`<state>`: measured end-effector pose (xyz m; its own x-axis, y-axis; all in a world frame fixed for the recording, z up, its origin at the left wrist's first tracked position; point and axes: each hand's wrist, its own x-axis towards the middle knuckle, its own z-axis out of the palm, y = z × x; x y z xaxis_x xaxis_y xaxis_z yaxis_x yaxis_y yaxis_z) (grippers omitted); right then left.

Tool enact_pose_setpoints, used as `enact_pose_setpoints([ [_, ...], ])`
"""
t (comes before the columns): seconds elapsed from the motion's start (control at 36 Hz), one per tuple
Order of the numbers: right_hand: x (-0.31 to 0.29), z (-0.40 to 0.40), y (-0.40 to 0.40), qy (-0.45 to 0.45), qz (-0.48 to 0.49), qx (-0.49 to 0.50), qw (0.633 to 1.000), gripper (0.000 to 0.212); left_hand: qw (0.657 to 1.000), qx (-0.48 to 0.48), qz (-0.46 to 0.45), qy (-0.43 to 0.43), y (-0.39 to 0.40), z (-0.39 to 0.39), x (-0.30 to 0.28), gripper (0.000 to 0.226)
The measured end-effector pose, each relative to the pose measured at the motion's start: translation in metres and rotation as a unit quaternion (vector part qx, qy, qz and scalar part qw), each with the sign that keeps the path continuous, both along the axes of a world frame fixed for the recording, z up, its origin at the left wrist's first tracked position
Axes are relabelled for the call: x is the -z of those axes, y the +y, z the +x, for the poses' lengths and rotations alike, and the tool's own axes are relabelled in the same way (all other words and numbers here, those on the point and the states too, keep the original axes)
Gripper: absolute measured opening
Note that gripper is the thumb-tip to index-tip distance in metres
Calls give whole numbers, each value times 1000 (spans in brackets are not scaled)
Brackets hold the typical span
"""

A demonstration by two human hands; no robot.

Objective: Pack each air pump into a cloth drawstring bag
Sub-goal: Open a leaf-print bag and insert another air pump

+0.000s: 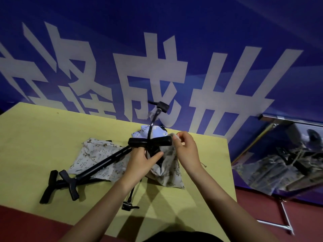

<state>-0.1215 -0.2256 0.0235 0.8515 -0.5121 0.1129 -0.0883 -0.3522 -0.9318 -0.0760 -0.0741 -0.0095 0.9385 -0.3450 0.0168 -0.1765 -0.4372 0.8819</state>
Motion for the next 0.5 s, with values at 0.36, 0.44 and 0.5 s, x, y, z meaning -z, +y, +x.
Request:
enact_pose_setpoints([
  [0.36,-4,-7,16,-83,286,-15,955,19,995,-5,-79,67,-26,-6,-20,28],
  [0.44,0,-9,13,-106,275,-17,955,22,991,15,-105,87,-26,-1,-18,36],
  [0.5,0,-11,10,-116,226,-29,967,29,989,21,-112,99,-25,3,-14,43],
])
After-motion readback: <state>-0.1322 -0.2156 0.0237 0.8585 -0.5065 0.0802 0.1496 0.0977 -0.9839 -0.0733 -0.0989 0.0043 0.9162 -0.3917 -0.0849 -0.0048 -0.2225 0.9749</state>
